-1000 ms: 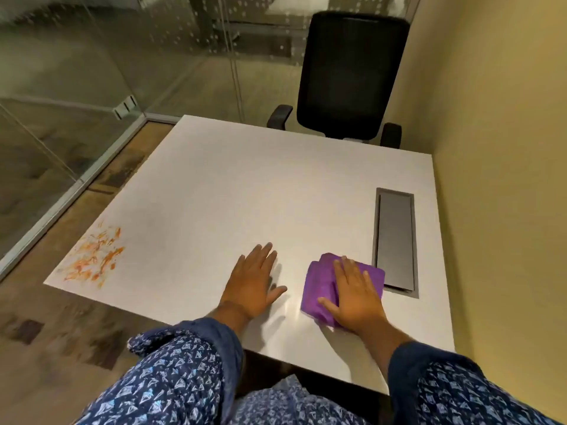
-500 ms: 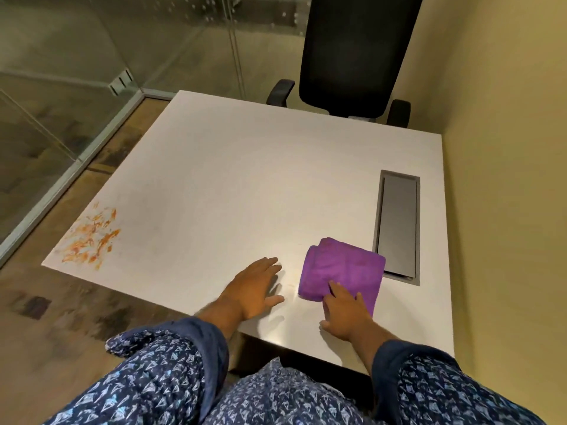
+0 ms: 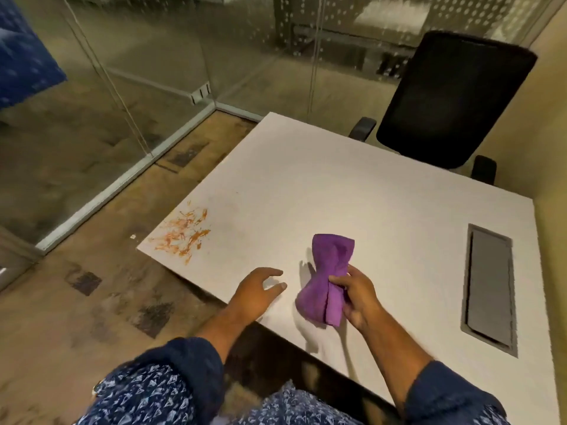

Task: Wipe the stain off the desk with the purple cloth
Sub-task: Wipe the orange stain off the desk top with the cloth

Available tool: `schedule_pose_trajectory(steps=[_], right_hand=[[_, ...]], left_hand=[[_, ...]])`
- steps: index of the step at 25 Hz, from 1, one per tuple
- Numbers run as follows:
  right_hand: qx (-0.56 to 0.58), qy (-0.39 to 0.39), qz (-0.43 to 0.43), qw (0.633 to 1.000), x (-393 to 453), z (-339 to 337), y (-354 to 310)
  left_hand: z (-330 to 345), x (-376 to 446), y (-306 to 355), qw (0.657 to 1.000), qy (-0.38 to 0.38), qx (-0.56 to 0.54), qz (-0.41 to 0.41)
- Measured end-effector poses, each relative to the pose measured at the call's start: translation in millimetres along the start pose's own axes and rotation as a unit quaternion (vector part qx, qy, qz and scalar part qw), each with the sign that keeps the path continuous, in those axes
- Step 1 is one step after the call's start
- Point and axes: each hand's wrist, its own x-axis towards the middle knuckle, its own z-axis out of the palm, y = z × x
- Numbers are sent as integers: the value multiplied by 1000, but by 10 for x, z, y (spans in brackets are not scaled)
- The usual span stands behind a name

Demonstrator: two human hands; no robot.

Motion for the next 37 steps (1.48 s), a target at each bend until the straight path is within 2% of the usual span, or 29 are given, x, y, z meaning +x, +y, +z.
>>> schedule_pose_trajectory(steps=[5,8,11,16,20,23,29,33,34,36,37], right_hand=[[123,-69,14,990,6,1332,387],[142,-51,8,988,-25,1990,491],[150,-51,-20,987,0,2405,535],[136,-8,-48,990,324,2828,483],[138,45,-68,987,761,2887,459],[123,94,-97,983,1031,2933,486],[53,147,-84,984,1331,3043,538],[48,253,-46,965,1359,3138,829],[48,256,-44,964,1339,3191,857],[68,343,-58,935,1350,3432,1165],[50,348,-72,933,1325,3495,1168]], left_hand=[[-1516,-59,-560,999,32,-24,-29],[-2293,-32,-789,996,77,-33,-33],[-2776,35,-954,993,108,-43,-19],[-3282,533,-972,994,106,-38,5],[-3583,1223,-837,993,58,76,67],[-3801,1654,-717,989,11,124,76],[-3939,2506,-356,961,-88,217,148],[-3851,3189,-301,914,-211,276,207],[-3820,3333,-282,906,-222,288,217],[-3698,3830,-354,864,-287,321,260],[-3656,3973,-319,860,-280,329,271]])
